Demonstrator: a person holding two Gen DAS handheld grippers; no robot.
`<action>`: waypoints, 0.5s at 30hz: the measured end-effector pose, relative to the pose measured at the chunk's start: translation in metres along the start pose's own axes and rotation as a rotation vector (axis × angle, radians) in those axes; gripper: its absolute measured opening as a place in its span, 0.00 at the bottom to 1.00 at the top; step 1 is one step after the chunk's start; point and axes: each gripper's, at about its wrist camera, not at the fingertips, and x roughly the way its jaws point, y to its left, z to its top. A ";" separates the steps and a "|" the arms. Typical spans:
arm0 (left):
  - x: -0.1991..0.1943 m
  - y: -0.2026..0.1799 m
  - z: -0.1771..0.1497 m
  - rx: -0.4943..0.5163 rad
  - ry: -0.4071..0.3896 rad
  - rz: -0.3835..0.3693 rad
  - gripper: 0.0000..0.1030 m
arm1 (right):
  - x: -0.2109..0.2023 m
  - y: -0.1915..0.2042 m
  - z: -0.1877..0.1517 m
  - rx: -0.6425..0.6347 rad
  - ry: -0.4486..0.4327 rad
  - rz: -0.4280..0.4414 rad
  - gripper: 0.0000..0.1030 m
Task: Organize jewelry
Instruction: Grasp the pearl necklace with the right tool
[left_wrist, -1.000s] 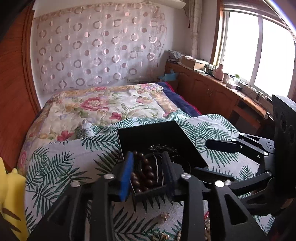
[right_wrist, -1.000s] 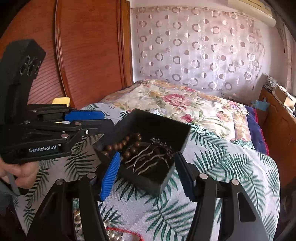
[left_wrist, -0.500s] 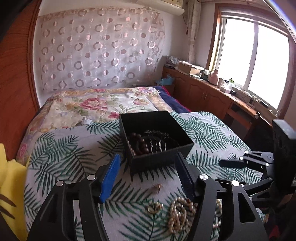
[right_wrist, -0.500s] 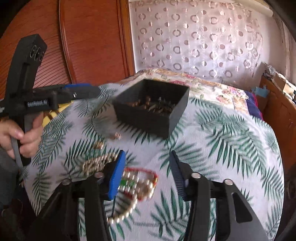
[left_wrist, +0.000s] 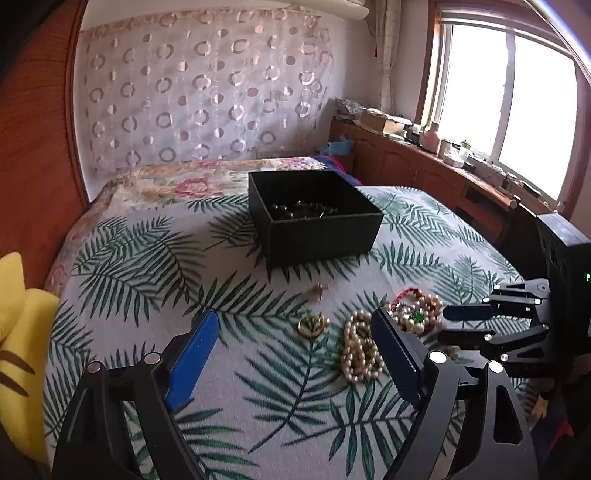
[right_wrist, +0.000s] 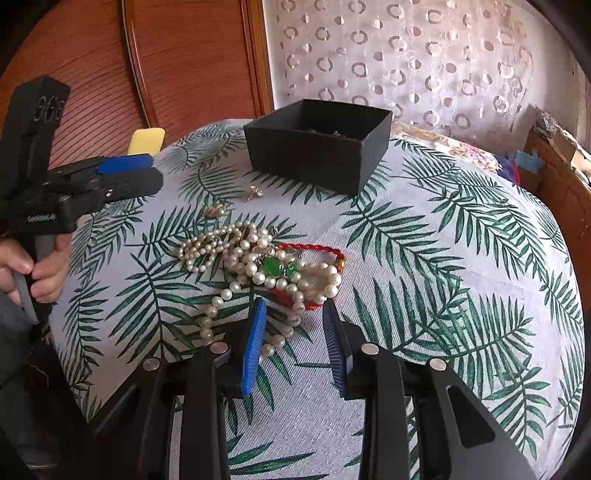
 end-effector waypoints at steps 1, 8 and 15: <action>-0.001 0.000 -0.002 0.000 -0.001 0.005 0.80 | 0.002 0.001 0.000 0.000 0.007 -0.006 0.33; -0.004 0.001 -0.009 -0.010 0.009 0.004 0.81 | 0.004 0.007 0.002 -0.048 0.024 -0.062 0.08; -0.001 0.003 -0.012 -0.023 0.026 0.004 0.81 | -0.022 0.004 0.015 -0.039 -0.069 -0.054 0.08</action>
